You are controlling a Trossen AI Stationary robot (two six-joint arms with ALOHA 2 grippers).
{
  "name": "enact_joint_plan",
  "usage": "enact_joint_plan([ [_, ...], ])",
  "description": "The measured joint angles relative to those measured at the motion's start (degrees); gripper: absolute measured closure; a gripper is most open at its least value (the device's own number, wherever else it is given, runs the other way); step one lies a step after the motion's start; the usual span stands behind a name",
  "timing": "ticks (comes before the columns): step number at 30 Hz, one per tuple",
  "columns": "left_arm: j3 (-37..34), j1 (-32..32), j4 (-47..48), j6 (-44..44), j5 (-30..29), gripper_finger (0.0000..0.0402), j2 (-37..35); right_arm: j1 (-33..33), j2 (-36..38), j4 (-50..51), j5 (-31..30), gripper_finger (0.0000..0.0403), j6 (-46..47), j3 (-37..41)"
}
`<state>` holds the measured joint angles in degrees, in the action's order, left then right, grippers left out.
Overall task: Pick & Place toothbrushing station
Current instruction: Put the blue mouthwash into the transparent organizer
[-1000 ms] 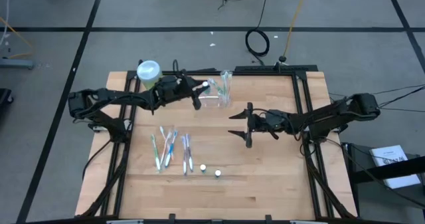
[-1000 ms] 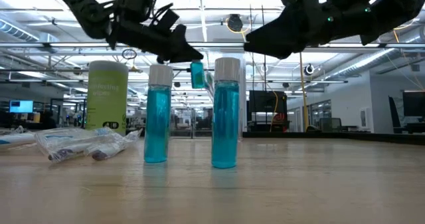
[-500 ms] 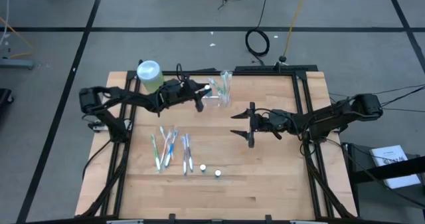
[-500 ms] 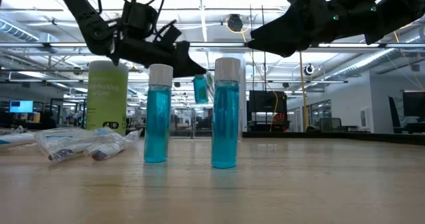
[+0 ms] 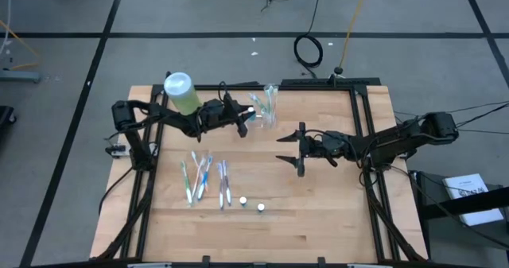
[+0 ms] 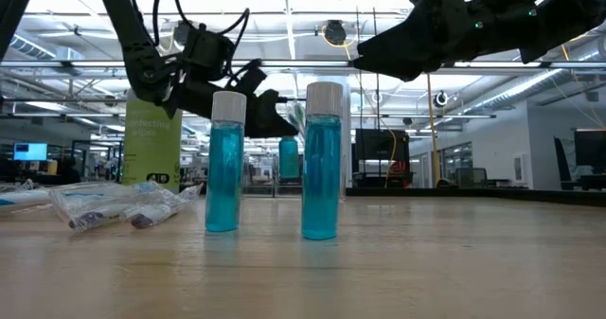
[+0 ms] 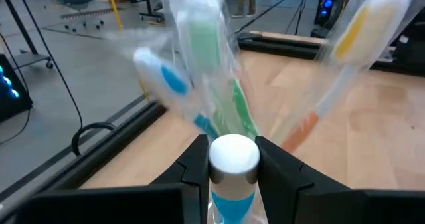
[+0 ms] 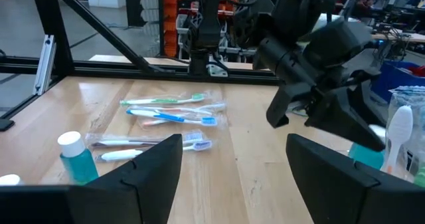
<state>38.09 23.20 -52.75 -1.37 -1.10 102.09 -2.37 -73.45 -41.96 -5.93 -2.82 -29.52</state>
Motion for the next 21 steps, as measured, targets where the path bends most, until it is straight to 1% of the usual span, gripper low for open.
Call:
enact_joint_plan([
  [4,0.11,0.02,-1.24,0.42,0.0,0.0318,2.08,0.0,0.0,-0.01,0.0,0.014,-0.01,0.0],
  [13,3.27,-0.09,-2.1,0.71,0.03,0.0318,8.29,0.02,0.0,0.2,0.0,0.014,-0.01,-0.04],
  [21,3.5,-0.72,-1.81,0.58,0.0,0.0318,8.76,0.02,0.0,0.23,-0.02,0.014,-0.82,-0.04],
])
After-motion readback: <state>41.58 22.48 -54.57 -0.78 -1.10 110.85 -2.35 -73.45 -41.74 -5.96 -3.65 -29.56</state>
